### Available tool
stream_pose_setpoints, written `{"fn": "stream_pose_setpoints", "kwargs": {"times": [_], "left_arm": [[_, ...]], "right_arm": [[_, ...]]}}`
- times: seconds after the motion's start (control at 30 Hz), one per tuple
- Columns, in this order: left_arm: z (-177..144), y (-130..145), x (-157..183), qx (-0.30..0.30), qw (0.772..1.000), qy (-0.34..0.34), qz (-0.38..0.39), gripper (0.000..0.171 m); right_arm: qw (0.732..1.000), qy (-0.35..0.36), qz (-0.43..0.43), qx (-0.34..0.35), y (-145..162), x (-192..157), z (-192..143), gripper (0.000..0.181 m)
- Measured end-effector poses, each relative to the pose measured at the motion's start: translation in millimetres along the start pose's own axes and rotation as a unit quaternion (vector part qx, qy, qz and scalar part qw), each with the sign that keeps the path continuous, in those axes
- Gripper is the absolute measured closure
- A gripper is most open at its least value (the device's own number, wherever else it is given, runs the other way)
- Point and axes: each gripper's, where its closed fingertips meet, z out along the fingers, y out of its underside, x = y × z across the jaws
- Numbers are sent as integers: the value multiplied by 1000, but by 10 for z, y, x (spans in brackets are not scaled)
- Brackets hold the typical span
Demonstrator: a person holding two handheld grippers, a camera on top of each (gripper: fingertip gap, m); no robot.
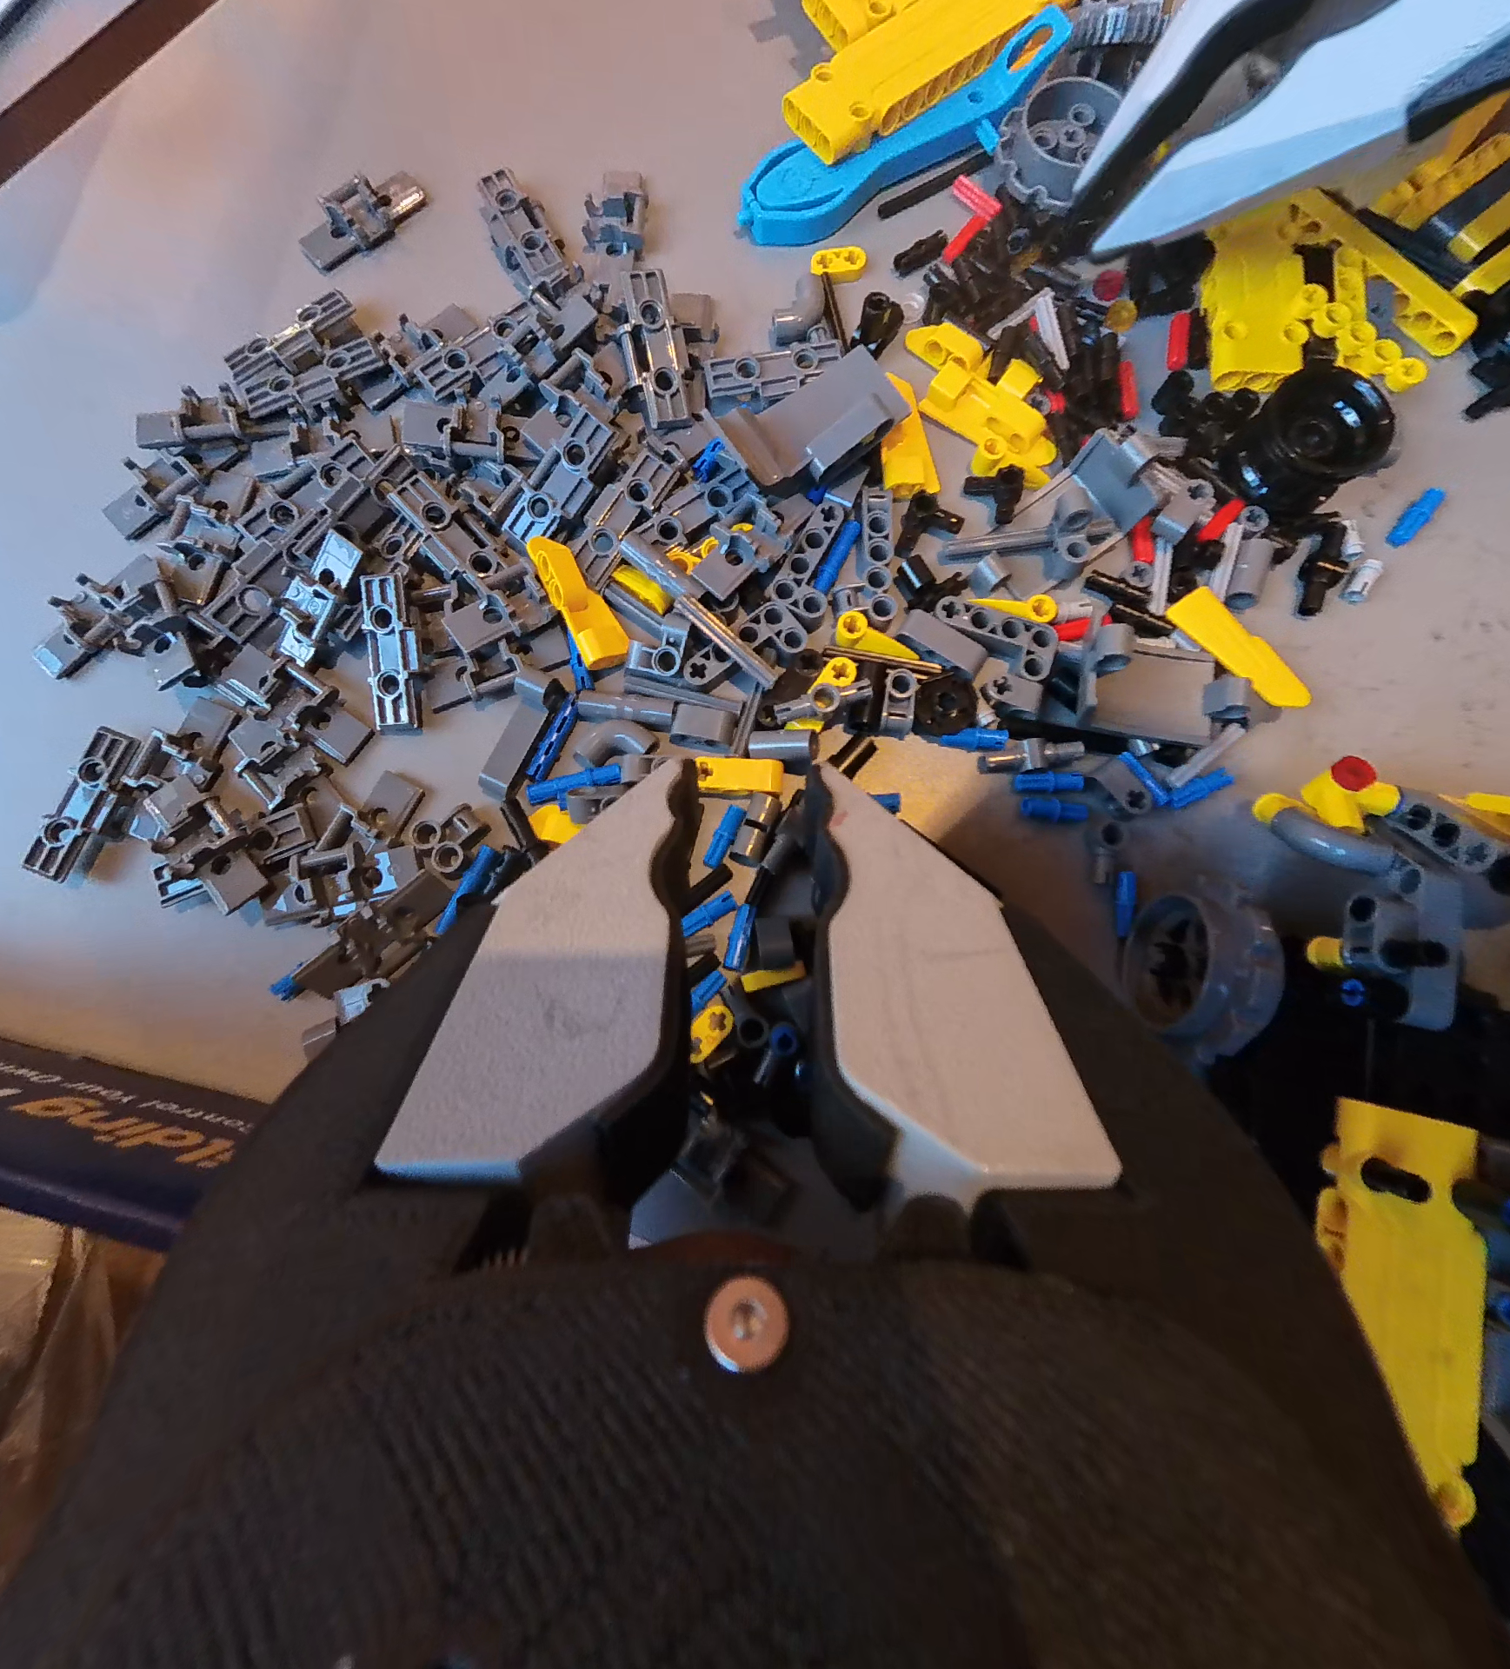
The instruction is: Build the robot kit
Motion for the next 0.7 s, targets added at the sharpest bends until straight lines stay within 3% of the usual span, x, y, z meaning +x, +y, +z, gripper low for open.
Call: {"fn": "stream_pose_setpoints", "kwargs": {"times": [0.2,0.7], "left_arm": [[1,0,-2,0,1000,0,-1,150],[10,6,9,-1,1000,2,0,150]], "right_arm": [[999,-35,-8,5,-26,-143,-2,171],[997,-48,-54,4,-46,-283,35,170]]}}
